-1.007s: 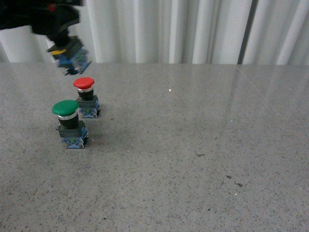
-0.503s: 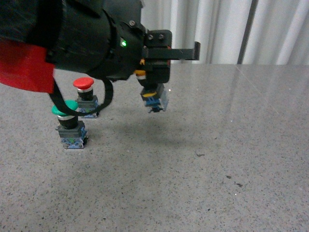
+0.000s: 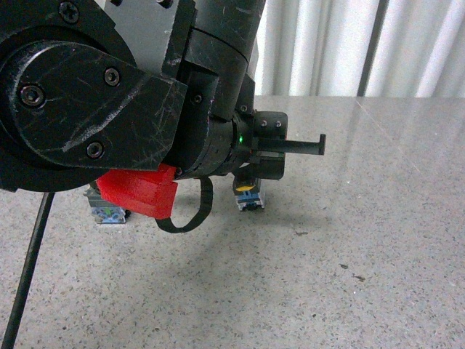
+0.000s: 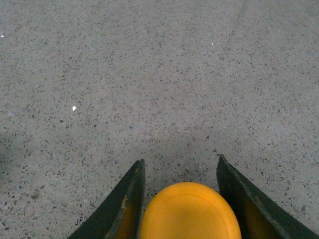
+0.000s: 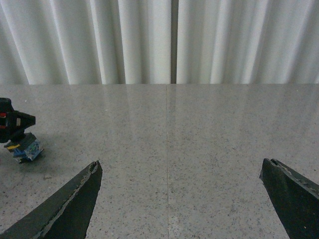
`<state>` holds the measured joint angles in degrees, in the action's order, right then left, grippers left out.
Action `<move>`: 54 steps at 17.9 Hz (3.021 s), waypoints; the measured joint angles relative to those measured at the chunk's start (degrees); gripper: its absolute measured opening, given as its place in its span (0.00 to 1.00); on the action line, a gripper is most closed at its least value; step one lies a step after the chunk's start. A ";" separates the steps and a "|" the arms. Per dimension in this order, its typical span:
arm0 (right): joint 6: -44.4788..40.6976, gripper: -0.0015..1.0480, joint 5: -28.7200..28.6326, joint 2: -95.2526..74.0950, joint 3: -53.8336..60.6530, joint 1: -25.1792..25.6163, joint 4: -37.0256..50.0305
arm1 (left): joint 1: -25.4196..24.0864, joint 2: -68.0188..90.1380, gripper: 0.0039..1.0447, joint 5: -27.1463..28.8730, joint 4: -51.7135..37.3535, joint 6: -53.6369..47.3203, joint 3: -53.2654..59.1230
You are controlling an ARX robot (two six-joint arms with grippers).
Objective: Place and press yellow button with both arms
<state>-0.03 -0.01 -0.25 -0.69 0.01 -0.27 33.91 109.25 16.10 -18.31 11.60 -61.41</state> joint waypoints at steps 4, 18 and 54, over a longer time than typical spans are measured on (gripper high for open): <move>0.00 0.94 0.00 0.00 0.00 0.00 -0.02 | 0.20 0.42 0.77 -1.33 0.33 0.22 0.00; 0.00 0.94 0.00 0.00 0.00 0.00 -0.02 | -5.64 -43.41 0.94 -6.14 -8.13 -22.47 21.68; 0.00 0.94 0.00 0.00 0.00 0.00 -0.04 | -33.86 -108.91 0.01 -16.06 18.32 -11.74 60.61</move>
<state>-0.03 -0.01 -0.25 -0.69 0.01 -0.32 0.05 0.34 0.03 0.01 -0.14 -0.80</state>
